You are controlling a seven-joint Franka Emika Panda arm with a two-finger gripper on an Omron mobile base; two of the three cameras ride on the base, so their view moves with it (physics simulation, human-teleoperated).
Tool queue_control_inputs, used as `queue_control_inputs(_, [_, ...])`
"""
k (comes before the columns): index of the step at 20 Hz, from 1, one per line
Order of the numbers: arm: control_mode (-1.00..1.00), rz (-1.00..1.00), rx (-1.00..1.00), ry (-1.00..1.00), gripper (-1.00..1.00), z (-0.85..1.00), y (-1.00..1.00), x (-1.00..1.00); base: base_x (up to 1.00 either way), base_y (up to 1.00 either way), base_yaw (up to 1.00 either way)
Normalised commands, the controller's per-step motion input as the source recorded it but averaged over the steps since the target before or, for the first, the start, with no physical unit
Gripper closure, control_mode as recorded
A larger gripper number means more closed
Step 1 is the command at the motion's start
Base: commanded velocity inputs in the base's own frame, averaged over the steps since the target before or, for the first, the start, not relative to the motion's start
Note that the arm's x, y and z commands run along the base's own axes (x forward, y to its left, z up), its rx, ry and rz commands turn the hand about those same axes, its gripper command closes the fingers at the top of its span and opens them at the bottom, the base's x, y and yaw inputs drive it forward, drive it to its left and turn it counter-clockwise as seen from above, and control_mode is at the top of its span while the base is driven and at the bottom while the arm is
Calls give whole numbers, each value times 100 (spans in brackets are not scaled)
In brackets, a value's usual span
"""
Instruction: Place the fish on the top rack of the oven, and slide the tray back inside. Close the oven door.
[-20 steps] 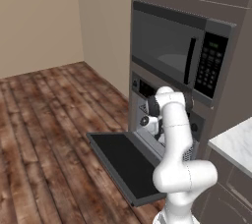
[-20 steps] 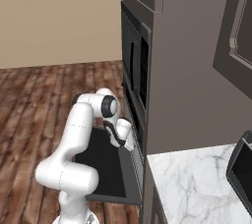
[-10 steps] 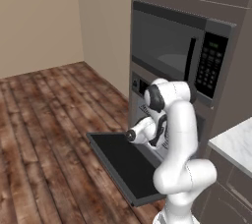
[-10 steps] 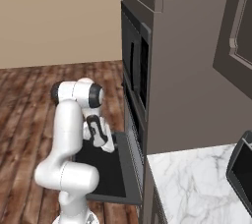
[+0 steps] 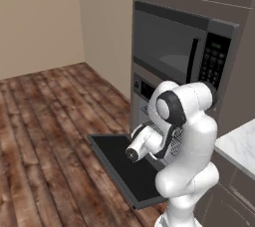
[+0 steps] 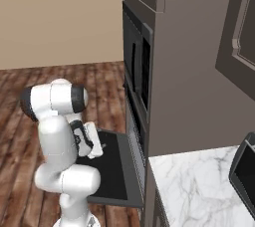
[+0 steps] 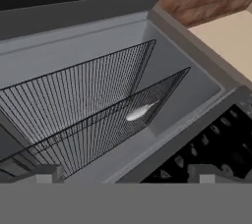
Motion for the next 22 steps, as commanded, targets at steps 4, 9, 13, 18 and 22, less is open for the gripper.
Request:
queue_control_inputs(4, [-100,0,-8,0,-100,100,93,-27,0,0,0])
queue_control_inputs(9, [-100,0,-18,0,-100,81,100,-42,0,0,0])
queue_control_inputs(13, [-100,0,-19,0,-100,44,100,-91,0,0,0])
queue_control_inputs(18, [-100,0,-19,0,-100,3,100,-100,0,0,0])
queue_control_inputs(22, [-100,0,-21,0,-100,-19,100,-88,0,0,0])
